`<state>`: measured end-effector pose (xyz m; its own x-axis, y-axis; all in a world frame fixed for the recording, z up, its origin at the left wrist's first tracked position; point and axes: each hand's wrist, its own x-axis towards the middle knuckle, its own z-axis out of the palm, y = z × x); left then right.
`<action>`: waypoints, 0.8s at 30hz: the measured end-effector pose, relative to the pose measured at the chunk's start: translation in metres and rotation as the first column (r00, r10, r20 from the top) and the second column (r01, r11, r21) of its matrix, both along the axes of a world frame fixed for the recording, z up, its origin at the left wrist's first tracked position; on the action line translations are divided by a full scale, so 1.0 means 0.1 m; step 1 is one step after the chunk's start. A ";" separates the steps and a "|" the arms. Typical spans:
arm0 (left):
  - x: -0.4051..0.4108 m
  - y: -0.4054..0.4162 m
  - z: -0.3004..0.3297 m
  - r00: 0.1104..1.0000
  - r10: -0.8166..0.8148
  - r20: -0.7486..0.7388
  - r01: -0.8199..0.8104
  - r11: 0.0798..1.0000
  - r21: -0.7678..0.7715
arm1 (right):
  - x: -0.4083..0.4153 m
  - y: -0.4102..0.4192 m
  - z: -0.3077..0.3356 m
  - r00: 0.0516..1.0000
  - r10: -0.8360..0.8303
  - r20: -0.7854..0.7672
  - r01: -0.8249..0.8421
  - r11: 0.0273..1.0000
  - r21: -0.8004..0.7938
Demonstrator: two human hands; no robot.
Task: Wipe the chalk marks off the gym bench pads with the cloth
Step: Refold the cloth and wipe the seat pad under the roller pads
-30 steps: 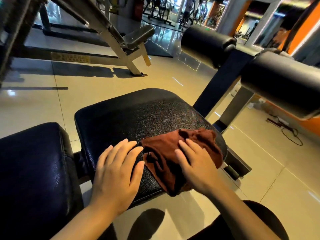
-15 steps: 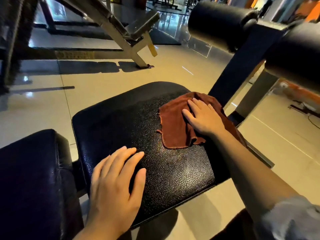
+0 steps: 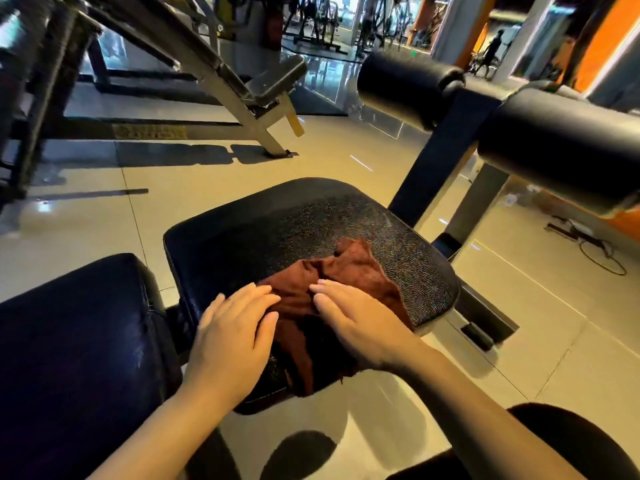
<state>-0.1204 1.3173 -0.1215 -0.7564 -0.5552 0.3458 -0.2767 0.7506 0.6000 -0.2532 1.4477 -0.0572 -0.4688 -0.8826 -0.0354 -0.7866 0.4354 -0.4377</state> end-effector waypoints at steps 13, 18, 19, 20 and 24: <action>0.10 0.03 0.20 0.989 0.125 -0.080 -0.113 0.983 0.146 | -0.28 0.39 0.17 0.955 -0.159 -0.249 0.205 0.964 0.171; 0.14 0.12 0.51 0.984 0.149 -0.093 -0.130 0.973 0.188 | -0.26 0.35 0.23 0.923 -0.264 -0.280 0.307 0.944 0.122; 0.18 0.13 0.57 0.986 0.149 -0.076 -0.132 0.972 0.196 | -0.23 0.34 0.26 0.920 -0.277 -0.277 0.315 0.944 0.100; 0.22 0.12 0.62 0.986 0.157 -0.053 -0.146 0.973 0.180 | -0.19 0.33 0.31 0.915 -0.298 -0.272 0.325 0.944 0.059; 0.42 0.09 0.84 0.985 0.172 -0.017 -0.171 0.982 0.083 | 0.05 0.39 0.63 0.936 -0.308 -0.169 0.276 0.942 -0.192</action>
